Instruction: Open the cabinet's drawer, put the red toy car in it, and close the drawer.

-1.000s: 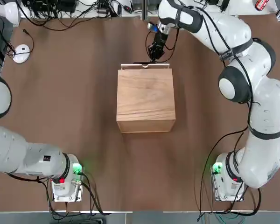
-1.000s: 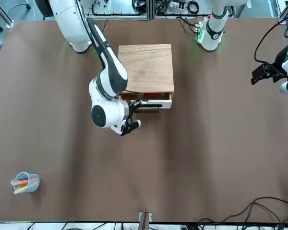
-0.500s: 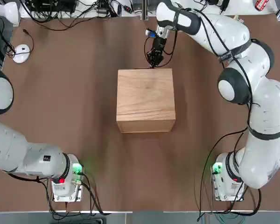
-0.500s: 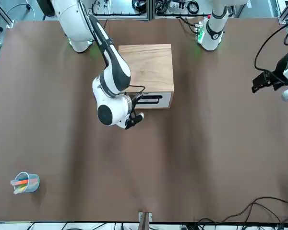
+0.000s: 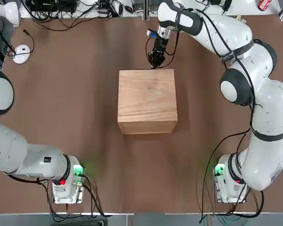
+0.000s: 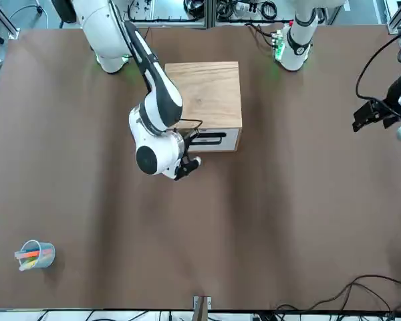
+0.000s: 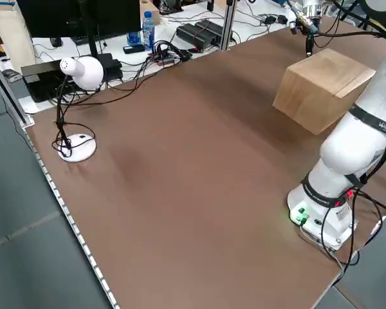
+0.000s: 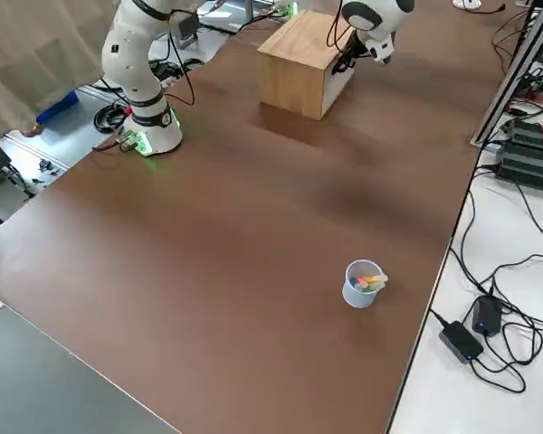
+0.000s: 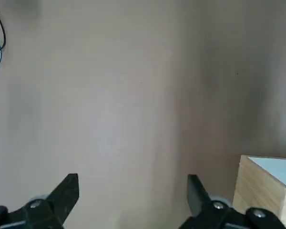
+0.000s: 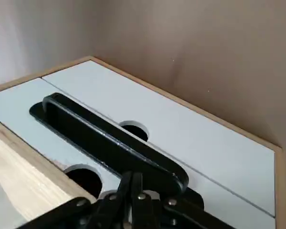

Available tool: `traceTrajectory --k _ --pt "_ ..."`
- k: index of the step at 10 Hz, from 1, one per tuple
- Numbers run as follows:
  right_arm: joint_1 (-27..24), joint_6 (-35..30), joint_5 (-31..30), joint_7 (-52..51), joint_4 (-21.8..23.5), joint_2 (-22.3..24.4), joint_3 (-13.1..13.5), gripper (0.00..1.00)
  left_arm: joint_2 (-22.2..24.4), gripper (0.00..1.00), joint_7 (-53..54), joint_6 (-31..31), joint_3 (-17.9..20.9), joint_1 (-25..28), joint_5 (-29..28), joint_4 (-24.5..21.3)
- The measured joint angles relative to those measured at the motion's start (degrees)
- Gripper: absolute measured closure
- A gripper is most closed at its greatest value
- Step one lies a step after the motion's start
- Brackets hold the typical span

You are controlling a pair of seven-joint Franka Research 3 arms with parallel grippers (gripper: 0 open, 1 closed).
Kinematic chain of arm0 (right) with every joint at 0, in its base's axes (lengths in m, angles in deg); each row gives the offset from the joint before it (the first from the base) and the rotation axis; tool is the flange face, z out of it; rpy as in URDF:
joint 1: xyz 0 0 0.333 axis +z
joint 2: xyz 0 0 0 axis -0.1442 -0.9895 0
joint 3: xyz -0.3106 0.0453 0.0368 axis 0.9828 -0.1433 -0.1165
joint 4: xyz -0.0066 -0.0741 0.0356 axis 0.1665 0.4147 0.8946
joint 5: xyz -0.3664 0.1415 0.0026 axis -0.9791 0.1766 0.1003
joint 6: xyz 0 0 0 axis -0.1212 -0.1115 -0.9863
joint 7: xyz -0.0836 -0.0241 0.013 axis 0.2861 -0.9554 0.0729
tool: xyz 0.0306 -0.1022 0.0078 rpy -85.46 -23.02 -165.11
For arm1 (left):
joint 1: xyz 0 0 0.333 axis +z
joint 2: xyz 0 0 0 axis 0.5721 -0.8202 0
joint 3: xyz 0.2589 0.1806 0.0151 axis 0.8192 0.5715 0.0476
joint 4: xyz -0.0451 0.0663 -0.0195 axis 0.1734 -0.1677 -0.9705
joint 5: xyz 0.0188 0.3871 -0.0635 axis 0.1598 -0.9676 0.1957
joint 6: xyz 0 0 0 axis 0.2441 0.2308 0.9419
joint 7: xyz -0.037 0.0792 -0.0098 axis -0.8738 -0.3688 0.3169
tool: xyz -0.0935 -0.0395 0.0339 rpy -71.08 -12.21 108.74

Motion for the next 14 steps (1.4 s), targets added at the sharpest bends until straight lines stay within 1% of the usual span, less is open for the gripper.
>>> traceTrajectory --k 1,2,5,8,9,10,12,13,14 --pt "-0.34 0.23 0.54 0.00 -0.62 0.03 0.05 0.92 0.00 0.00 0.00 0.00 -0.03 -0.01 0.00 0.00" --pt "-1.32 0.45 0.78 0.00 -2.23 0.10 0.12 0.92 -0.02 0.00 0.00 0.00 -0.04 -0.01 0.00 0.01" --pt "-6.67 0.51 0.97 0.01 -7.92 0.31 0.22 0.91 -0.04 0.00 0.00 0.00 0.01 0.00 0.00 0.01" --pt "-11.86 0.33 0.81 -0.22 -11.76 0.54 0.77 0.89 -0.05 0.00 0.00 0.00 0.03 0.01 0.00 0.02" --pt "-13.74 0.25 -0.25 -0.81 -12.49 0.96 1.04 0.89 -0.05 0.00 0.00 0.00 0.03 0.01 0.00 0.03" --pt "-15.59 0.16 -3.35 -1.49 -12.78 1.83 1.14 0.86 -0.05 0.00 0.00 0.00 0.04 0.01 0.00 0.07" --pt "-18.10 0.01 -10.81 -1.82 -13.03 3.56 1.32 0.76 -0.05 0.00 -0.01 0.00 -0.01 0.00 0.00 0.14" --pt "-19.55 -0.09 -12.92 -3.37 -13.03 3.85 1.50 0.63 -0.05 0.00 0.00 0.00 0.00 0.00 0.00 0.16" --pt "-21.21 -0.11 -16.03 -5.51 -13.09 4.18 1.63 0.47 -0.05 0.00 -0.01 -0.01 0.02 0.01 0.00 0.18"
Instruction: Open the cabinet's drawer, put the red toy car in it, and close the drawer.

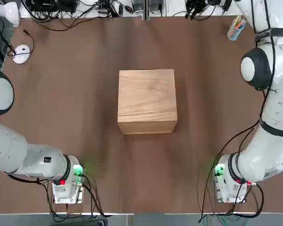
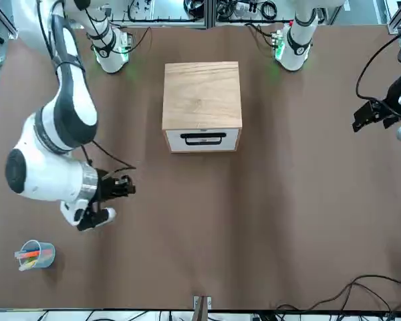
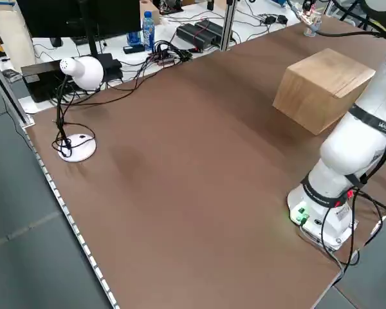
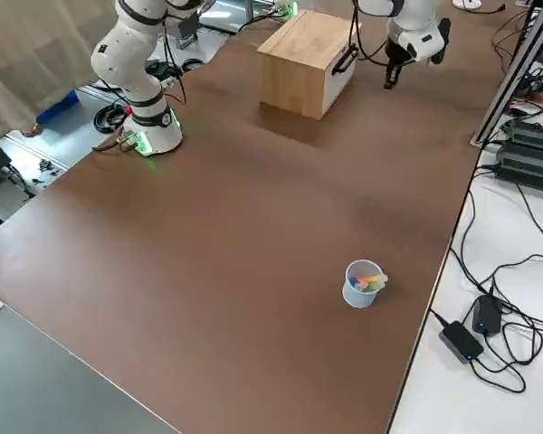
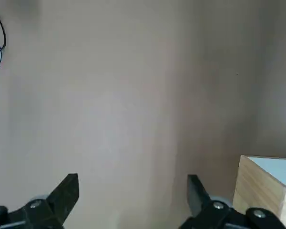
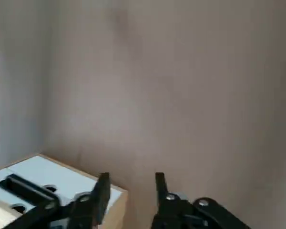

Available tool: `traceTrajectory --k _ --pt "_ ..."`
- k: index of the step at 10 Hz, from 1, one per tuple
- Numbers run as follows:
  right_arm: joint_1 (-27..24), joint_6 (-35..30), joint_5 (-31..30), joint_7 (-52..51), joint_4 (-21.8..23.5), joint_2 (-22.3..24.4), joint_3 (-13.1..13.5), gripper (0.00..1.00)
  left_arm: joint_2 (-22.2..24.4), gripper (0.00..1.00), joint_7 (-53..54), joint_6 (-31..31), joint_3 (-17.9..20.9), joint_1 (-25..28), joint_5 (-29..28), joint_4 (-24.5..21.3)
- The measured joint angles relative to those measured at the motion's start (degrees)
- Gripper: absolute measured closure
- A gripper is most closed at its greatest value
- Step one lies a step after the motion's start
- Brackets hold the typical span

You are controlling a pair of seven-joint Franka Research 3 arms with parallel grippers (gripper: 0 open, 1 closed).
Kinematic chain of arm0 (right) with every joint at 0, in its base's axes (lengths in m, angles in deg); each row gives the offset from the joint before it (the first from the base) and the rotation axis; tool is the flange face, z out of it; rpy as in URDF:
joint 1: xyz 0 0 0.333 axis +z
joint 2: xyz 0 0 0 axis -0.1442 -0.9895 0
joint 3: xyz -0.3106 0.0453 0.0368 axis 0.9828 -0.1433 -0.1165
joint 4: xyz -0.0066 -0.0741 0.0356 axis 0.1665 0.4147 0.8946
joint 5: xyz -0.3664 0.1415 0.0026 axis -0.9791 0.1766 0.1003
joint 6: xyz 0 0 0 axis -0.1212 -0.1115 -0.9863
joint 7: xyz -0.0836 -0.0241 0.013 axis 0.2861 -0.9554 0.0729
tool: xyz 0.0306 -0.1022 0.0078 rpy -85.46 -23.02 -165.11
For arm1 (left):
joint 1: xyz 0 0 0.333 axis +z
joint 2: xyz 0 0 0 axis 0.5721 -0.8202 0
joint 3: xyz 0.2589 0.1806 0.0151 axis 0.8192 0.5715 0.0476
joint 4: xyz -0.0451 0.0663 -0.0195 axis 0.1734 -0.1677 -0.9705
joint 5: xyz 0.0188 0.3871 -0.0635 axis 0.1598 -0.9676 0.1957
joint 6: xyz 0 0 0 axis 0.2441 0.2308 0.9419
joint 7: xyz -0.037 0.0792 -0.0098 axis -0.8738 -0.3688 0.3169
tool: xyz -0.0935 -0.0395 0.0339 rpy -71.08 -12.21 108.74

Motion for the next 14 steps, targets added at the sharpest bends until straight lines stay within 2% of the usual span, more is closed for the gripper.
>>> traceTrajectory --k 2,3,4,5,7,10,14 --pt "-1.97 -0.06 -10.16 -2.03 -0.09 1.77 0.02 0.17 0.00 0.00 0.00 -0.04 0.00 0.00 0.00 0.05" --pt "-2.90 -0.09 -13.06 -3.73 -0.15 2.88 0.04 0.07 0.00 0.00 0.00 -0.05 0.00 0.00 0.00 0.05" --pt "-4.17 -0.15 -14.07 -5.43 -0.19 4.18 0.11 0.02 0.00 0.00 0.00 -0.06 -0.01 0.00 0.00 0.06" --pt "-5.74 -0.83 -14.44 -6.18 -0.25 5.84 0.17 0.00 0.00 0.00 0.00 -0.06 0.00 0.00 0.00 0.10" --pt "-8.24 -6.16 -15.21 -5.23 -0.28 10.00 0.40 0.00 0.04 0.00 0.00 -0.06 -0.04 -0.01 0.05 0.24" --pt "-8.51 -12.91 -17.61 1.41 -0.26 14.47 1.16 0.00 0.06 0.00 0.00 -0.06 -0.05 -0.01 0.09 0.33" --pt "-10.99 -15.23 -18.85 2.17 -0.10 18.26 2.41 0.00 0.06 0.00 0.07 -0.06 -0.02 0.01 1.33 0.35"
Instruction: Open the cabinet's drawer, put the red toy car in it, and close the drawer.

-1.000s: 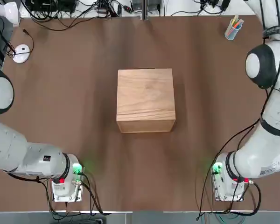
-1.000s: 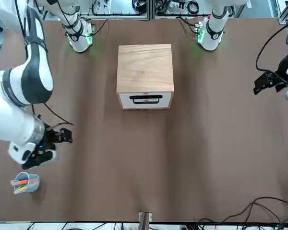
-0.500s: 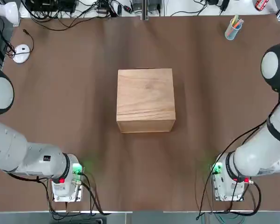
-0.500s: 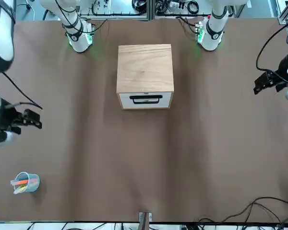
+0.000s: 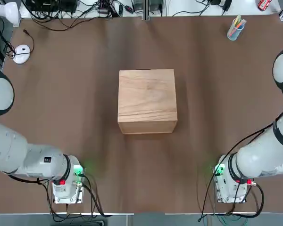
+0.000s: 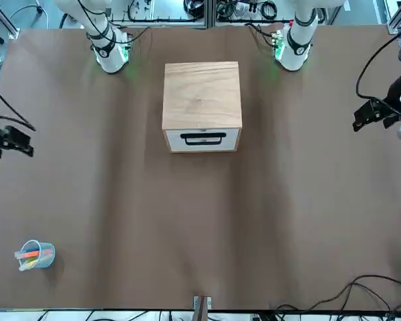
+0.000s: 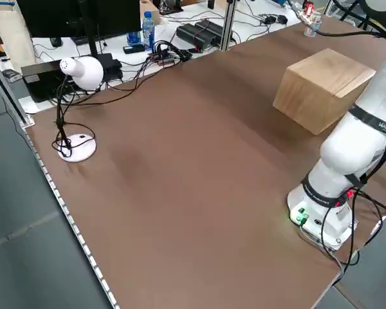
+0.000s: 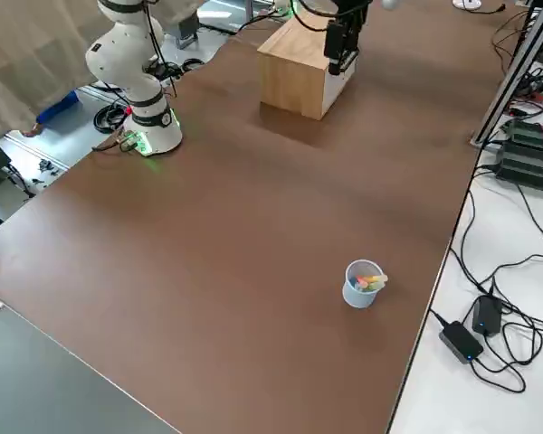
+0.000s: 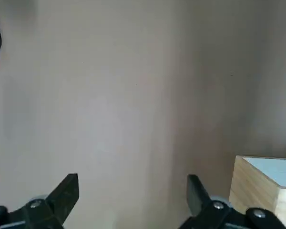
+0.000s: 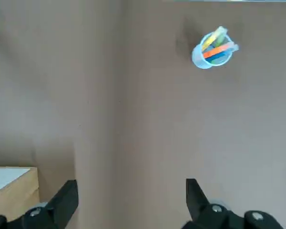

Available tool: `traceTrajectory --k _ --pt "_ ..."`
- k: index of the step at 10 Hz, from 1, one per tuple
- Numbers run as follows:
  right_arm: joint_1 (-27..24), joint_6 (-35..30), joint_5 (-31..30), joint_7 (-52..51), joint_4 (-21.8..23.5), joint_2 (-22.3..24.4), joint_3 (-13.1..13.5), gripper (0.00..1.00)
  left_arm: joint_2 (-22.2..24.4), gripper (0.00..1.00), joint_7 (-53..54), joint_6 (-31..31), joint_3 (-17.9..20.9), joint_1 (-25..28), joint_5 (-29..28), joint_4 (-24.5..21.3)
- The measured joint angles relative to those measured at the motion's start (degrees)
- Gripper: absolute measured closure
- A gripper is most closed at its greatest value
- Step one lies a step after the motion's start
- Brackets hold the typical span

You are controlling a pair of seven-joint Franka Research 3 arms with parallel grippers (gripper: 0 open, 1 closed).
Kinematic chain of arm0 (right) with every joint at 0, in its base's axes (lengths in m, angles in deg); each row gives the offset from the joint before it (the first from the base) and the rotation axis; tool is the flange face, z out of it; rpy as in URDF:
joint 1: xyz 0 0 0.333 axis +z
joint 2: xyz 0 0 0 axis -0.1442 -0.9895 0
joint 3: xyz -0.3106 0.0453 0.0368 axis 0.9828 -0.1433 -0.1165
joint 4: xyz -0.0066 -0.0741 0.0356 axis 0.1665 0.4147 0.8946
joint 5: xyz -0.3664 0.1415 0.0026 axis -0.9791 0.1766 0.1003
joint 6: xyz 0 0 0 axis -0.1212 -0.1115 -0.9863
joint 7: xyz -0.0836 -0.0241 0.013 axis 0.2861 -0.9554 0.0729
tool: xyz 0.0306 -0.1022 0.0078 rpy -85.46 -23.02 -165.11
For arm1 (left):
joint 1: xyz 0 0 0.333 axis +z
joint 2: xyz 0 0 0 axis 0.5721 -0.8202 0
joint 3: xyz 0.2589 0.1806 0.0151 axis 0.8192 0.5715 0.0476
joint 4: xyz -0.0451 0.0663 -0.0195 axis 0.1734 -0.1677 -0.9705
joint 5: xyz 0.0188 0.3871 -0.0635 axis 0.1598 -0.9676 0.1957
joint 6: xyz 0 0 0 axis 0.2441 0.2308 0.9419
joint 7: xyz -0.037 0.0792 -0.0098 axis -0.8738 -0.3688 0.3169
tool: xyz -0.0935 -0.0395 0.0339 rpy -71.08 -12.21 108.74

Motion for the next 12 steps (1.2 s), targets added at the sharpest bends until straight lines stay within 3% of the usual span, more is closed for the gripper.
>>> traceTrajectory --k 7,12 --pt "-4.17 4.43 2.37 0.32 4.79 0.40 -0.01 0.00 0.00 0.00 0.09 0.00 0.07 0.16 0.36 0.00" --pt "-4.09 7.60 2.57 0.32 8.37 1.16 -0.67 0.00 0.00 0.00 0.10 0.00 0.08 0.26 0.37 0.00"
